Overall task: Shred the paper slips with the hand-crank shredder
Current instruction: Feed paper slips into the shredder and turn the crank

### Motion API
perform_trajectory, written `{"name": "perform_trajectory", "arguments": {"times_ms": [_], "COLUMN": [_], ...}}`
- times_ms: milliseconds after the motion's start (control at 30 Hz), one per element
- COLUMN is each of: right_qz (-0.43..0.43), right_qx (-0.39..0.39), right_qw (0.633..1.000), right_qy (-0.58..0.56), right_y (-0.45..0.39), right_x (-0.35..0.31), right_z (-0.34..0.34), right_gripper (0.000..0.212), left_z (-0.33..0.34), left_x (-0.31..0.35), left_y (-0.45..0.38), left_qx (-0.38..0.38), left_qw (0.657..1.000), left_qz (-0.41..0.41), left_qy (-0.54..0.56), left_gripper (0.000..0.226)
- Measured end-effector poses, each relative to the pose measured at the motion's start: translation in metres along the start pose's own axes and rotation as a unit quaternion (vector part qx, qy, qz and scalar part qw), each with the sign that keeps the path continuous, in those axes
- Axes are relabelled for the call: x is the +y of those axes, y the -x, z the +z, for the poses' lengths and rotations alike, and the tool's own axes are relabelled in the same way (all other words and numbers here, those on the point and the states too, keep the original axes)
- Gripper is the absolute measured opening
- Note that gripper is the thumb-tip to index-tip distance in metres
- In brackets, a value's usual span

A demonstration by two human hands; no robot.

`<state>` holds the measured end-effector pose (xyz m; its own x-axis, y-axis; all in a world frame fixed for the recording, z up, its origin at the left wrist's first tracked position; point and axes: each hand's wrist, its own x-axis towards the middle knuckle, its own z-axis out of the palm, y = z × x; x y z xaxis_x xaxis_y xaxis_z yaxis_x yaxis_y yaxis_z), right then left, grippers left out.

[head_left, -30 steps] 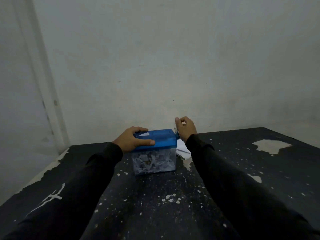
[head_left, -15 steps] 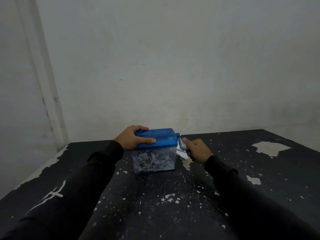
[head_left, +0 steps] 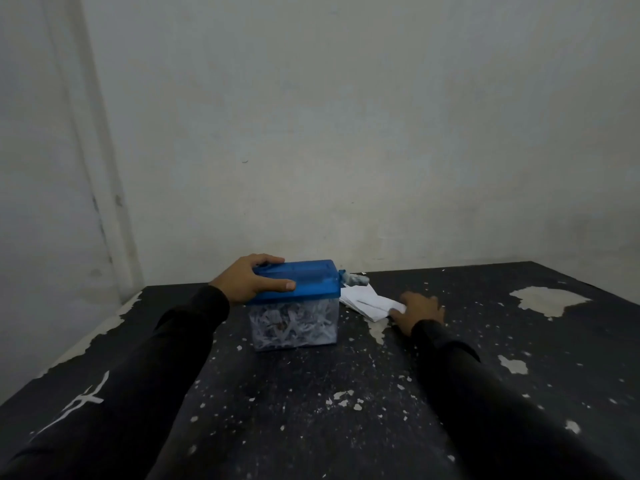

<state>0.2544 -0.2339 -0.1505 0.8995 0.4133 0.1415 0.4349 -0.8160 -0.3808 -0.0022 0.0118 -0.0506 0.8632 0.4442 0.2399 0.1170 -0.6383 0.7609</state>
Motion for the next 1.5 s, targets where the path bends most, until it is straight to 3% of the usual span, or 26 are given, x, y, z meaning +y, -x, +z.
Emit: {"name": "perform_trajectory", "arguments": {"times_ms": [167,300,467,667,800,900,967,1133,1233,1433,1500], "right_qz": [0.028,0.061,0.061,0.027,0.000,-0.042,-0.065,-0.125,-0.148,-0.185,-0.173], "right_qx": [-0.020,-0.067,-0.060,-0.025,0.006,0.037,0.033,0.008,-0.040,-0.089,-0.105], "right_qw": [0.999,0.994,0.990,0.984,0.964,0.925,0.901,0.847,0.819,0.840,0.849], "right_qy": [-0.026,-0.064,-0.113,-0.174,-0.267,-0.375,-0.428,-0.517,-0.552,-0.502,-0.489], "right_y": [-0.005,-0.013,-0.023,-0.021,-0.008,0.003,0.009,0.027,0.039,0.039,0.038], "right_x": [0.007,0.007,0.015,0.020,0.009,-0.012,-0.031,-0.089,-0.128,-0.181,-0.185], "right_z": [-0.001,-0.007,-0.002,-0.008,-0.030,-0.056,-0.074,-0.115,-0.127,-0.116,-0.113], "right_gripper": [0.059,0.070,0.069,0.017,0.011,0.027,0.033,0.032,0.033,0.017,0.015], "left_z": [0.003,0.001,0.001,0.001,-0.001,-0.005,-0.006,-0.002,0.007,0.010,0.006], "left_x": [0.000,0.001,0.000,0.004,0.005,0.006,0.009,0.030,0.048,0.052,0.048], "left_y": [0.003,0.005,0.005,0.006,0.005,0.005,0.004,-0.001,-0.005,-0.012,-0.010], "left_qx": [0.005,0.007,0.006,-0.003,-0.021,-0.031,-0.020,0.066,0.053,0.110,0.123], "left_qw": [1.000,1.000,1.000,1.000,0.999,0.996,0.997,0.994,0.994,0.987,0.987], "left_qz": [0.005,0.009,0.009,0.010,0.000,-0.003,0.004,0.071,0.098,0.112,0.096], "left_qy": [0.001,0.003,0.001,-0.005,-0.047,-0.077,-0.079,-0.047,-0.018,0.027,0.035], "left_gripper": [0.074,0.094,0.096,0.104,0.108,0.112,0.103,0.042,0.034,0.011,0.015]}}
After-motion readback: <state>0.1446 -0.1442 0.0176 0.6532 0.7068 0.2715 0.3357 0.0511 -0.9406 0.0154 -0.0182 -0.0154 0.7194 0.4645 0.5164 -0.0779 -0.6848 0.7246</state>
